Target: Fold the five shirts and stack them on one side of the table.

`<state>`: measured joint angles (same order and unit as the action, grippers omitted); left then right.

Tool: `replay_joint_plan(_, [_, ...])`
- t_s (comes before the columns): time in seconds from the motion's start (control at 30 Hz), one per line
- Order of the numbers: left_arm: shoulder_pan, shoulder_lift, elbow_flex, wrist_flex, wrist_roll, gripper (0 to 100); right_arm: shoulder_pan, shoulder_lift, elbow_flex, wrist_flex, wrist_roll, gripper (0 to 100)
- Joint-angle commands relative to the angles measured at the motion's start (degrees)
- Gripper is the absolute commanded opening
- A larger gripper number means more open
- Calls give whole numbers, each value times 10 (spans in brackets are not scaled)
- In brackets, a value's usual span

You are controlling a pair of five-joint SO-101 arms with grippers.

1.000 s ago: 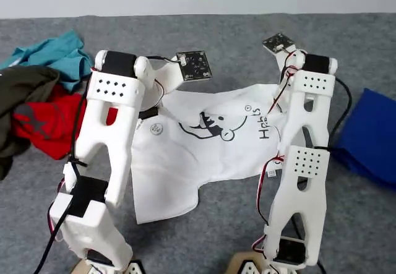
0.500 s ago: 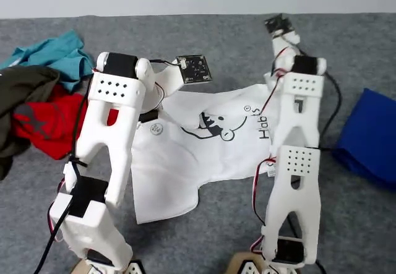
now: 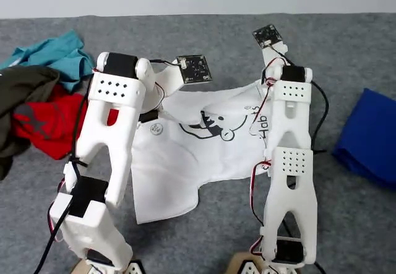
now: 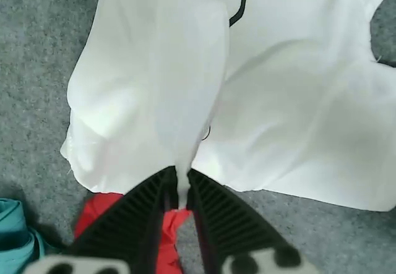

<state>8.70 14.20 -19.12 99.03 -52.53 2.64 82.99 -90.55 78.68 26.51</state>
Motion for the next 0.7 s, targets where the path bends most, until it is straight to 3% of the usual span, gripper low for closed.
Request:
replay_joint_plan(0.0, [0, -36, -1, -4, -4, 3, 23, -3, -25, -9, -4, 203])
replay_joint_plan(0.17, [2, -36, -1, -6, -4, 3, 28, 7, -26, -12, -1, 176])
replay_joint_plan(0.3, [2, -36, -1, -6, -4, 3, 25, 12, -28, -20, 31, 10])
replay_joint_plan(0.67, [3, -40, -36, -4, -4, 3, 27, -85, -59, 22, 61, 10])
